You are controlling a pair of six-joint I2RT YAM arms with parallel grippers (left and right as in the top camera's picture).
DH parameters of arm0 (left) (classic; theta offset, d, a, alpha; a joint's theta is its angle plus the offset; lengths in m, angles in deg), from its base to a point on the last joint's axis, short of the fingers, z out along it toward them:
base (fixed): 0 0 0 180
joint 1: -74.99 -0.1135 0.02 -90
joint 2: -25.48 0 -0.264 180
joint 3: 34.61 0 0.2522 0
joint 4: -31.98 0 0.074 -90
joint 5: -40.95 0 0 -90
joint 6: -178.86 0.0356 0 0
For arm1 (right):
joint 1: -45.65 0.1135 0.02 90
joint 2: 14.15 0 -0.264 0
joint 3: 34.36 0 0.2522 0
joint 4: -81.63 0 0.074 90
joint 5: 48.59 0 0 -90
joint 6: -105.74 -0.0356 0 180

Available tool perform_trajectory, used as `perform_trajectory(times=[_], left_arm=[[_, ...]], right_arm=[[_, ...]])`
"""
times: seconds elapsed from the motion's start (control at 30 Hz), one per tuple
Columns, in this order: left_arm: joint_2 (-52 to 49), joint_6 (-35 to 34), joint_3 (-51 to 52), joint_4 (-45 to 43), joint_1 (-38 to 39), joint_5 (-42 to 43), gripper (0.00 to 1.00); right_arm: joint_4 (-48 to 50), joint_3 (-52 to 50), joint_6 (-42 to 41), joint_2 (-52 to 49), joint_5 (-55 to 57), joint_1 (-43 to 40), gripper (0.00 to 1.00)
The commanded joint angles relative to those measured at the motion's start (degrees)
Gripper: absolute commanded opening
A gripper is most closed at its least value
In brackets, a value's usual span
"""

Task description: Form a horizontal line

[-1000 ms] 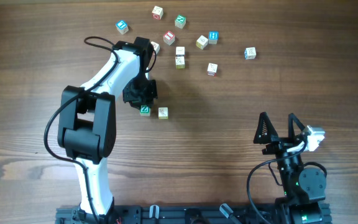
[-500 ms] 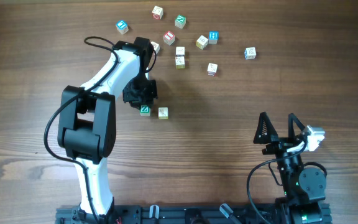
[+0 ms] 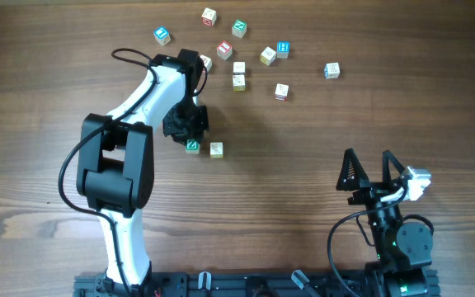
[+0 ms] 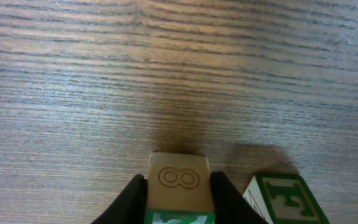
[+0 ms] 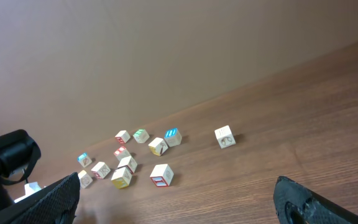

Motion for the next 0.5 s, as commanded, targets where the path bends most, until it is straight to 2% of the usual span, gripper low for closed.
perform_trajectory(times=[0.0, 0.47], left_arm=[[0.3, -0.7, 0.4, -0.2, 0.2, 1.1, 0.24], [0.3, -0.7, 0.4, -0.7, 0.2, 1.1, 0.27]], right_arm=[[0.2, -0.1, 0.0, 0.4, -0.7, -0.2, 1.00], [0.2, -0.1, 0.0, 0.4, -0.7, -0.2, 1.00]])
